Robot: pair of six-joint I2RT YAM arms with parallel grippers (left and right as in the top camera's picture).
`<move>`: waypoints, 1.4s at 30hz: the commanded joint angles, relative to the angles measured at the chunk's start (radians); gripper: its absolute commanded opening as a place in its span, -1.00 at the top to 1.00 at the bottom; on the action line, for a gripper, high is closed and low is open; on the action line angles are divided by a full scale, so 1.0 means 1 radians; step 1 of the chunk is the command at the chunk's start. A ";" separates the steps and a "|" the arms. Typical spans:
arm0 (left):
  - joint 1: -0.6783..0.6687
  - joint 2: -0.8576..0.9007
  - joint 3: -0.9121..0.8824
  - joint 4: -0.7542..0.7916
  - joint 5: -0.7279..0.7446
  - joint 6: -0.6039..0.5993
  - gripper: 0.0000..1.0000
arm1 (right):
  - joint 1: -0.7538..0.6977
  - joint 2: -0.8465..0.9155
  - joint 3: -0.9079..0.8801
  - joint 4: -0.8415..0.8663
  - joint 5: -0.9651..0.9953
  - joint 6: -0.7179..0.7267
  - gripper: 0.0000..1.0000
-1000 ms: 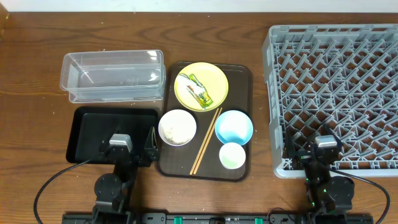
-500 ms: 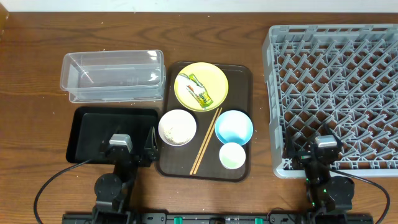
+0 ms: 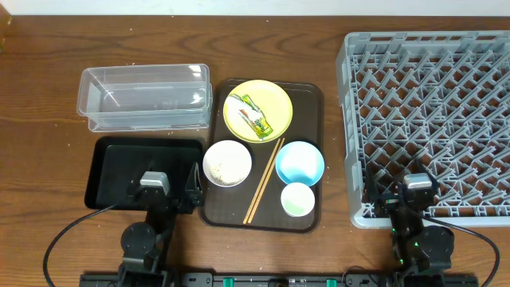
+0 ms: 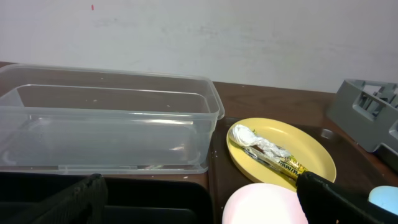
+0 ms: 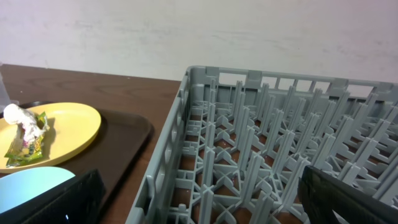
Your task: Sort waste into correct bins and load items into the dishwasher rack
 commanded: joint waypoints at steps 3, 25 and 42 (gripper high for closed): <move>-0.003 -0.007 -0.010 -0.044 -0.001 0.017 -0.99 | 0.009 -0.002 -0.002 -0.004 0.002 -0.008 -0.99; -0.003 -0.007 -0.010 -0.044 0.000 0.016 -0.99 | 0.009 -0.002 -0.002 -0.004 0.002 0.006 -0.99; -0.003 0.137 0.179 -0.216 -0.001 -0.039 -0.99 | 0.009 0.114 0.151 -0.128 0.003 0.060 -0.98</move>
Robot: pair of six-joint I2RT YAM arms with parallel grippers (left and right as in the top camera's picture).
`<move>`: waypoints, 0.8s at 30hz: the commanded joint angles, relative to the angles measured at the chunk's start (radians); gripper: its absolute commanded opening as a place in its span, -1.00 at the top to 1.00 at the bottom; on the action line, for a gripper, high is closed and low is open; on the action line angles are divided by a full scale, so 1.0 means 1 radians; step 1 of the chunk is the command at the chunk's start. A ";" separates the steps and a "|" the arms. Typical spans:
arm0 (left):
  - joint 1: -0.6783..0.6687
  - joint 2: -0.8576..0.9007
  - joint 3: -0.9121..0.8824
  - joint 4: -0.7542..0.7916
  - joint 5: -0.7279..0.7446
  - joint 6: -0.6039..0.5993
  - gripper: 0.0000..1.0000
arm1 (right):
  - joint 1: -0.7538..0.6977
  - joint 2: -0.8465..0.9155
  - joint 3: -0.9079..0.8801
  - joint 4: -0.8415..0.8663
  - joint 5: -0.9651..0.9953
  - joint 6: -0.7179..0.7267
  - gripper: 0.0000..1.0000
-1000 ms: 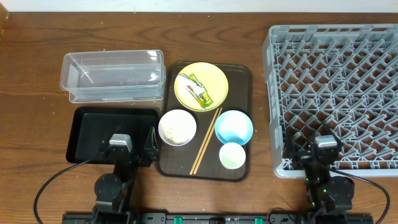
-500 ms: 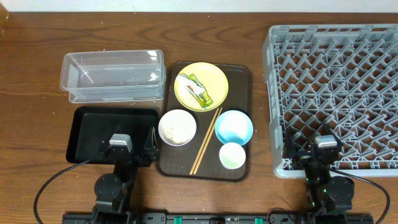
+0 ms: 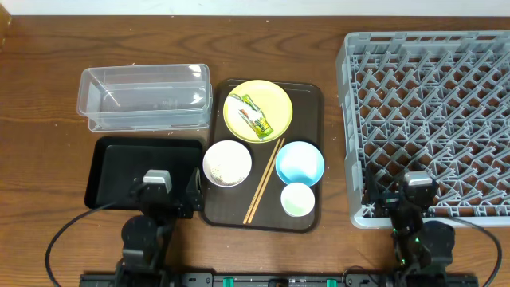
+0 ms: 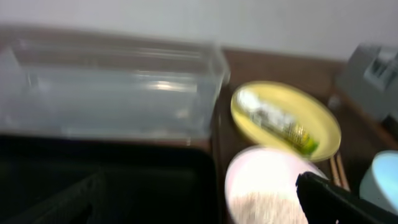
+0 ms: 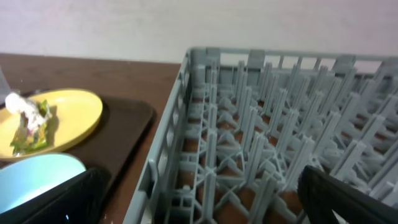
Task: Sort waste into correct bins and load items into the dishwasher rack
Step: 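Reach the left gripper to the yellow plate and grasp the snack wrapper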
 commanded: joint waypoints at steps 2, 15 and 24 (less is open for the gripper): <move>-0.003 0.109 0.143 -0.064 0.000 -0.035 -0.99 | 0.009 0.099 0.140 -0.063 -0.001 0.056 -0.98; -0.003 0.670 0.657 -0.536 0.120 -0.035 -0.99 | 0.009 0.606 0.688 -0.570 -0.033 0.145 -0.99; -0.003 0.924 0.901 -0.781 0.138 -0.034 -0.99 | 0.009 0.815 0.892 -0.805 -0.088 0.145 -0.98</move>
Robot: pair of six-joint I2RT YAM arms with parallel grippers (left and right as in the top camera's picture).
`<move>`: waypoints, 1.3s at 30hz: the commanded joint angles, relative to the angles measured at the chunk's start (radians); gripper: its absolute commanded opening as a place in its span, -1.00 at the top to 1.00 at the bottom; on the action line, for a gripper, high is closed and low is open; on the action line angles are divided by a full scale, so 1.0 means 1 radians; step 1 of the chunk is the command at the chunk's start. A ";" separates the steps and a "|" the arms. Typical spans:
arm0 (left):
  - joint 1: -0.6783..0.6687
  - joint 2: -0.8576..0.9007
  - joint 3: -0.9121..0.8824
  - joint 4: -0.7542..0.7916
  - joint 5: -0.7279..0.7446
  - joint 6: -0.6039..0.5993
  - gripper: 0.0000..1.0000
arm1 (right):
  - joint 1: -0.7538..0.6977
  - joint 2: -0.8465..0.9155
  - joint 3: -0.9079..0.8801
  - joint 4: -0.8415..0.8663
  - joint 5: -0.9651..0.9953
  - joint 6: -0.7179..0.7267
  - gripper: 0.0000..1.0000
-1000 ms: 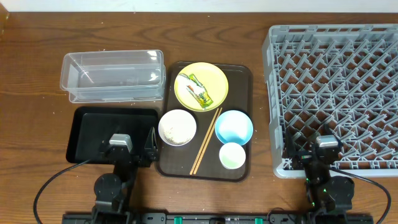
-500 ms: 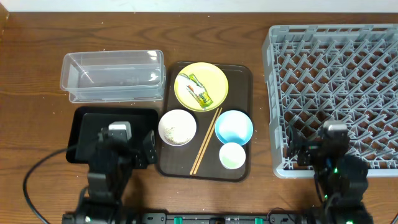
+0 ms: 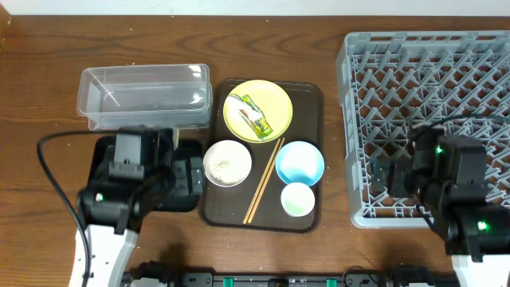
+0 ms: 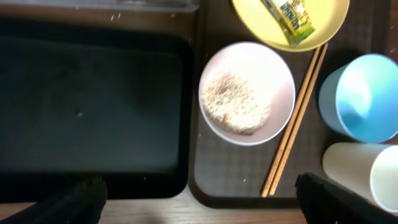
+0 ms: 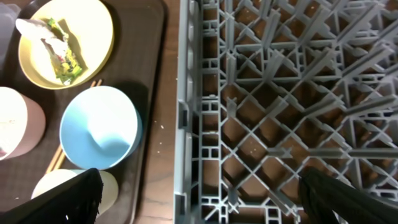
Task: Sort waste into correct bins and load items into the dishwasher rack
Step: 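Reach the left gripper to the yellow plate and grasp the snack wrapper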
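Observation:
A brown tray (image 3: 307,96) holds a yellow plate (image 3: 275,100) with a crumpled wrapper (image 3: 255,116), a white bowl of rice (image 3: 227,163), a blue bowl (image 3: 300,163), a pale cup (image 3: 297,199) and chopsticks (image 3: 263,182). My left gripper (image 4: 199,190) hangs open, high over the seam between the black bin (image 4: 93,106) and the tray, with the rice bowl (image 4: 247,93) just ahead. The right gripper (image 5: 200,182) is open above the left rim of the grey dishwasher rack (image 5: 280,93), holding nothing.
A clear plastic bin (image 3: 143,96) stands behind the black bin (image 3: 107,159) at the left. The grey rack (image 3: 430,104) fills the right side. Cables trail from both arms near the front edge.
Both arms have risen from low at the front edge and now point their cameras straight down, the left over the black bin and tray edge, the right over the rack's left rim.
Both arms sat low at the table's front edge with open grippers, looking level across the bins and rack. A little later the left view had tipped downward. Now both are raised and look down; nothing on the tray has moved.

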 commanded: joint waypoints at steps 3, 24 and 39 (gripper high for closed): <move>-0.003 0.055 0.029 -0.008 0.017 -0.009 -0.99 | 0.009 0.042 0.023 -0.016 -0.035 0.014 -0.99; -0.063 0.364 0.032 0.642 0.093 -0.100 -0.92 | 0.009 0.043 0.023 0.000 -0.035 0.014 -0.99; -0.238 0.671 0.032 0.940 -0.019 -0.167 -0.92 | 0.009 0.043 0.023 -0.002 -0.035 0.014 -0.99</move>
